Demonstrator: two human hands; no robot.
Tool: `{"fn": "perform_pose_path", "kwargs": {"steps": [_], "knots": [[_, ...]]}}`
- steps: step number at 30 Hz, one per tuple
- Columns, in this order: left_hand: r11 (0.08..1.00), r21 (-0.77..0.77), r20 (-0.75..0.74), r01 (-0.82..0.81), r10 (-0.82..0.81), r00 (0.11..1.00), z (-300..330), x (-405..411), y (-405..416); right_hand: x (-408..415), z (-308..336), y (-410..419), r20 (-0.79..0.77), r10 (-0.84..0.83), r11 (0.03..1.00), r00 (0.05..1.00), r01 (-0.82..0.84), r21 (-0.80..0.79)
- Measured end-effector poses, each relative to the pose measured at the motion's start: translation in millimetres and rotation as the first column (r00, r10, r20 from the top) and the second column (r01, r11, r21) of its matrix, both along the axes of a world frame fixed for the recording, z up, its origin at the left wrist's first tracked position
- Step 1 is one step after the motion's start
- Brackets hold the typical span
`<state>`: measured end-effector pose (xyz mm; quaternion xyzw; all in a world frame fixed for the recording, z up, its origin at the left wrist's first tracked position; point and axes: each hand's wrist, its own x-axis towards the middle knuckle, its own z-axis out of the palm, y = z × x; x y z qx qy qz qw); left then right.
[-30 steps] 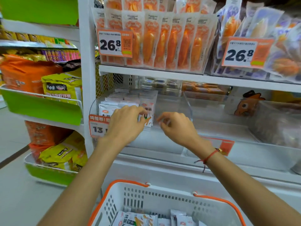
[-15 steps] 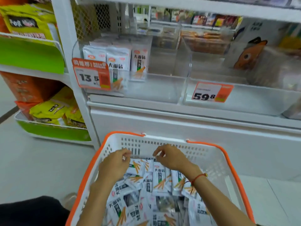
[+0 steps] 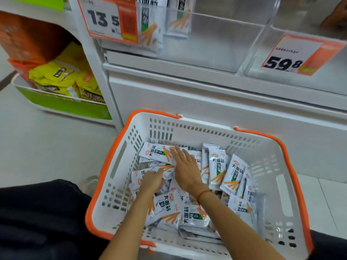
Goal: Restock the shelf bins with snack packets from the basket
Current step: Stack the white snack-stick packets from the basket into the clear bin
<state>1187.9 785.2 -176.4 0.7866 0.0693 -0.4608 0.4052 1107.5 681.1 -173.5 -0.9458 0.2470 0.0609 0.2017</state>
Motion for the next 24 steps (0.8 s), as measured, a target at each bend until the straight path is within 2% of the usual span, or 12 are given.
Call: {"fn": "perform_pose_path", "kwargs": {"steps": [3,6,8,10,13,16,19,22,24], "knots": [[0.975,-0.103,-0.095,-0.197,0.188,0.978,-1.4,-2.3,-5.3,10.8,3.1,-9.8,-0.062,0.077,0.997,0.995,-0.079,-0.022],[0.929,-0.15,-0.171,-0.339,0.313,0.934,-5.5,-3.8,-2.4,21.2,4.4,-20.8,-0.01,-0.021,0.988,1.0,0.019,-0.153],[0.903,-0.152,-0.217,-0.402,0.366,0.905,-4.1,-3.5,-3.0,25.0,2.1,-25.3,0.008,-0.057,0.986,0.998,0.057,-0.155],[0.902,-0.146,-0.234,-0.406,0.367,0.9,-3.9,-2.1,-2.8,24.0,-0.5,-25.6,-0.017,-0.118,0.993,0.993,0.117,-0.016],[0.908,-0.157,-0.234,-0.389,0.349,0.908,1.8,-4.8,-1.2,13.1,-0.5,-28.0,-0.067,-0.256,0.947,0.964,0.265,0.184],[0.91,-0.186,-0.175,-0.371,0.341,0.924,3.5,-5.5,-0.5,-3.7,-2.1,-36.4,-0.142,-0.25,0.941,0.958,0.275,0.197],[0.935,-0.206,-0.097,-0.289,0.274,0.957,4.6,0.4,-1.4,-16.8,8.9,-47.4,-0.091,-0.303,0.913,0.949,0.316,0.257],[0.939,-0.177,-0.129,-0.296,0.276,0.952,12.5,8.7,6.0,-23.8,30.8,-55.4,0.015,-0.39,0.811,0.921,0.336,0.478],[0.941,-0.181,-0.144,-0.285,0.262,0.954,19.4,13.8,12.9,-27.4,43.8,-59.4,0.064,-0.465,0.696,0.883,0.32,0.642]]}}
